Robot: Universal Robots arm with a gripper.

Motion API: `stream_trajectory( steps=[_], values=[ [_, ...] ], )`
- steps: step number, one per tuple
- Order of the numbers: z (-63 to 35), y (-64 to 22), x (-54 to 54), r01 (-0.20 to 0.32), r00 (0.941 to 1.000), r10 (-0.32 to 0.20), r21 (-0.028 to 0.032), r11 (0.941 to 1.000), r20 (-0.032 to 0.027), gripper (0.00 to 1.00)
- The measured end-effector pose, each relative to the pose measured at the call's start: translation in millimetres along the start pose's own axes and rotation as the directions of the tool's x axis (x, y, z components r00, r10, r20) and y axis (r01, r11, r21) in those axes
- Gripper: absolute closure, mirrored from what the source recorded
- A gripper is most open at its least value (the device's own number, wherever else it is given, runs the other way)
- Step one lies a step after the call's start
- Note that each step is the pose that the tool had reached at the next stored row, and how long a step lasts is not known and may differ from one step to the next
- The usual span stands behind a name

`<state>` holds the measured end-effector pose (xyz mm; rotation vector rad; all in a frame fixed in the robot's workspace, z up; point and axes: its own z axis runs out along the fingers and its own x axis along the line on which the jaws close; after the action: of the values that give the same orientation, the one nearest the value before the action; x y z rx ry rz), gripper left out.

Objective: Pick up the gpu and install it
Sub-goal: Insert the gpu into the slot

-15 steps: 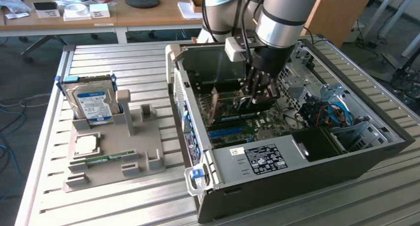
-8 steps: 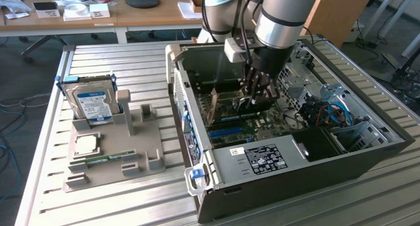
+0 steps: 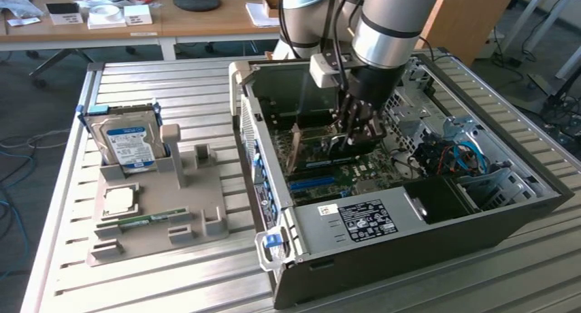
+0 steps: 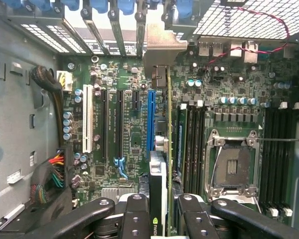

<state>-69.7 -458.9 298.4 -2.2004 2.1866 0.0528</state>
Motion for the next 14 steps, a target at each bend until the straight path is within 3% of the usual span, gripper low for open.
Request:
stream_trajectory(
  steps=[14],
  values=[
    [2.2,0.4,0.1,0.003,1.0,-0.003,-0.0001,1.0,0.0,0.73]
  ],
)
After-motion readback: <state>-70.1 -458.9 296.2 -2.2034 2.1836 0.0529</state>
